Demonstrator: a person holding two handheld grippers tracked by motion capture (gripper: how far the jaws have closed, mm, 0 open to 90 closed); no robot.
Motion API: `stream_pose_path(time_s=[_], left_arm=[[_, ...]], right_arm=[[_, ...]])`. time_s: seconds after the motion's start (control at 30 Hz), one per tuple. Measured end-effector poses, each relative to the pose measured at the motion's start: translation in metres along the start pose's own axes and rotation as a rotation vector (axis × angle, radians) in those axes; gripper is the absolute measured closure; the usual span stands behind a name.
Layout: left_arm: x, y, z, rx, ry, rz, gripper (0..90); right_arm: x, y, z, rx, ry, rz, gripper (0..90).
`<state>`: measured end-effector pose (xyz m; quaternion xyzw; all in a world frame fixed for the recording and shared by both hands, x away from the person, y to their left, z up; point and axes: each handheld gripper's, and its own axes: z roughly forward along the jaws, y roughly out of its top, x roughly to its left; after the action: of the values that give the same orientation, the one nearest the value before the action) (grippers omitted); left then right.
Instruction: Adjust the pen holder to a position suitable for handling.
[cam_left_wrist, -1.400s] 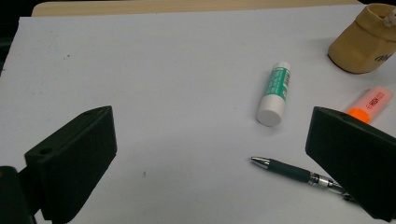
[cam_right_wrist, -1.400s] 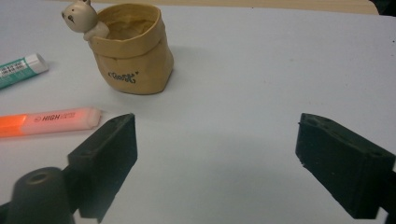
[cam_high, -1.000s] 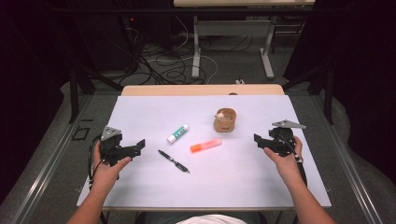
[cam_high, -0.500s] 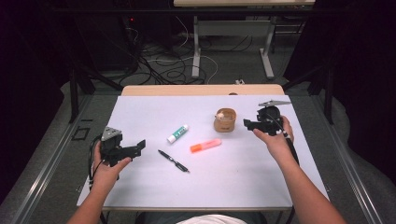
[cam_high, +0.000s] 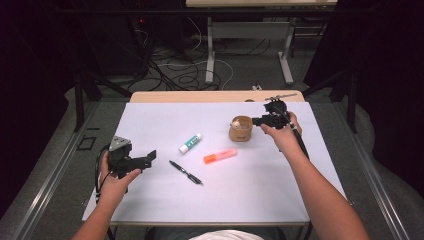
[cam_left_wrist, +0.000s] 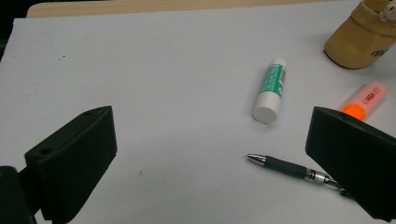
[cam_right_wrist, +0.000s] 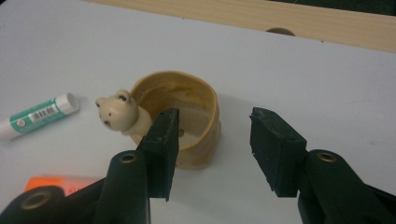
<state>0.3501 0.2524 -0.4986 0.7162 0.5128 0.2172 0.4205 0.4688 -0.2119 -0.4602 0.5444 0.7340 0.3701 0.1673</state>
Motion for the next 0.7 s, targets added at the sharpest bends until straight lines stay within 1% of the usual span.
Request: stream_pose_path(time_s=[0.17,0.23,0.37,0.47,0.5,0.53,0.63,0.67,0.7], left_arm=[[0.0,0.0,0.0,0.003,-0.005,0.0,2.1],[0.0,0.0,0.0,0.004,-0.006,-0.001,2.1],[0.0,0.0,0.0,0.003,-0.007,-0.001,2.1],[0.001,-0.001,0.0,0.003,-0.006,-0.005,2.1],[0.001,-0.001,0.0,0.002,-0.006,-0.005,2.1],[0.001,-0.001,0.0,0.002,-0.006,-0.006,2.1],[0.001,-0.001,0.0,0.005,-0.007,-0.006,2.1],[0.001,-0.001,0.0,0.003,-0.008,-0.007,2.1],[0.001,-0.001,0.0,0.003,-0.009,-0.007,2.1]], right_arm=[[0.003,0.008,0.015,-0.005,-0.016,-0.026,53.7],[0.004,0.01,0.02,0.005,-0.014,-0.024,53.8],[0.007,0.012,0.033,0.031,-0.039,-0.052,53.8],[0.007,0.011,0.042,0.043,-0.037,-0.058,53.9],[0.007,0.009,0.049,0.064,-0.032,-0.061,54.4],[0.007,0.008,0.052,0.077,-0.04,-0.081,55.2],[0.006,0.007,0.057,0.098,-0.048,-0.087,57.0],[0.007,0.006,0.059,0.108,-0.047,-0.074,57.7],[0.005,0.006,0.06,0.113,-0.047,-0.087,58.4]])
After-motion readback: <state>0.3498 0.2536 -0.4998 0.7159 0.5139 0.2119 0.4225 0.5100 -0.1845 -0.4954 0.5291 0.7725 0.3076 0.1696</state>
